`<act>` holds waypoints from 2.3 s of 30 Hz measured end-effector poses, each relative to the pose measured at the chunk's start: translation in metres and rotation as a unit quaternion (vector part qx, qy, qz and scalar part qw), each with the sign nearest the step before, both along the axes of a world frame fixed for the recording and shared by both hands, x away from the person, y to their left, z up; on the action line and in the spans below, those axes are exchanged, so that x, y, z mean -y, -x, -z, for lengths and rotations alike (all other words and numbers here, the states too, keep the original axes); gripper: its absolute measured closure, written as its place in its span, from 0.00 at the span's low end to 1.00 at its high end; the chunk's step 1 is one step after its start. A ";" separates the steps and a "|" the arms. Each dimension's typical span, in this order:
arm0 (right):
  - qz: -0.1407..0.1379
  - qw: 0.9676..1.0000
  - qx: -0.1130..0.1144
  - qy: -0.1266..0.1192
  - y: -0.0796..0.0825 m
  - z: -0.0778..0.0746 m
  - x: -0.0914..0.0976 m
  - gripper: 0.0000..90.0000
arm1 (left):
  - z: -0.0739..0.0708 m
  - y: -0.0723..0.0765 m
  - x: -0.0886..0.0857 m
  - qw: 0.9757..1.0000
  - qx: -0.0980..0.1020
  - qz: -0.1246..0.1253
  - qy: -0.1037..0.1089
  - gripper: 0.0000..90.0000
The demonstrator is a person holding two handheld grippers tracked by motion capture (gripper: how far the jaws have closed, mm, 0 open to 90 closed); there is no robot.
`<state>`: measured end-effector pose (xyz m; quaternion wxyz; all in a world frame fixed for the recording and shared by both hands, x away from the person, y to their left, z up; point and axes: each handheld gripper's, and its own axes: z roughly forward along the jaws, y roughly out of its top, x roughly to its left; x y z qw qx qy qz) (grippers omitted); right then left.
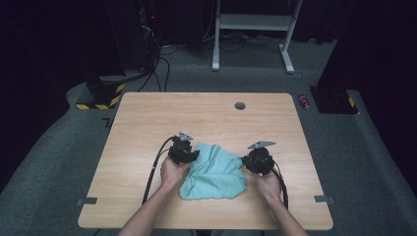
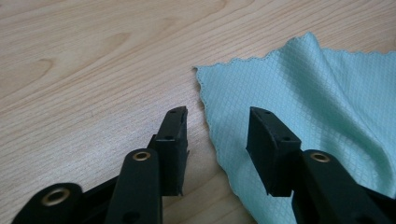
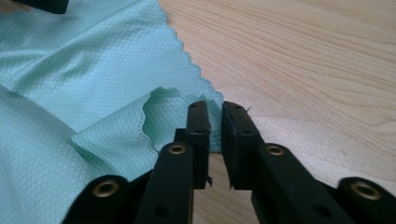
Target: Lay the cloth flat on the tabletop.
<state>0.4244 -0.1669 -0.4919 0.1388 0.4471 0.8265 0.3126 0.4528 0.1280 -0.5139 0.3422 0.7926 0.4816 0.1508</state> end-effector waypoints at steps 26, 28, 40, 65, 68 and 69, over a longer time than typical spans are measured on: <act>-0.010 1.000 -0.011 0.005 -0.010 0.003 0.001 0.97 | -0.001 -0.005 0.007 0.999 -0.003 0.035 -0.015 0.99; -0.015 1.000 -0.005 0.011 -0.010 0.002 0.000 0.99 | -0.002 -0.005 0.007 0.999 -0.003 0.038 -0.017 0.99; -0.027 0.999 0.046 0.010 -0.008 -0.020 -0.001 1.00 | -0.027 0.002 -0.009 0.998 0.043 0.035 -0.006 1.00; -0.022 0.997 0.076 0.023 -0.040 -0.021 -0.019 1.00 | -0.025 -0.001 -0.021 0.998 0.063 0.004 -0.028 0.99; -0.026 0.997 0.074 0.023 -0.039 -0.021 -0.020 1.00 | -0.026 0.000 -0.021 0.997 0.065 0.010 -0.026 0.99; -0.029 0.996 0.077 0.023 -0.039 -0.021 -0.021 1.00 | -0.026 0.000 -0.020 0.997 0.065 0.012 -0.027 0.99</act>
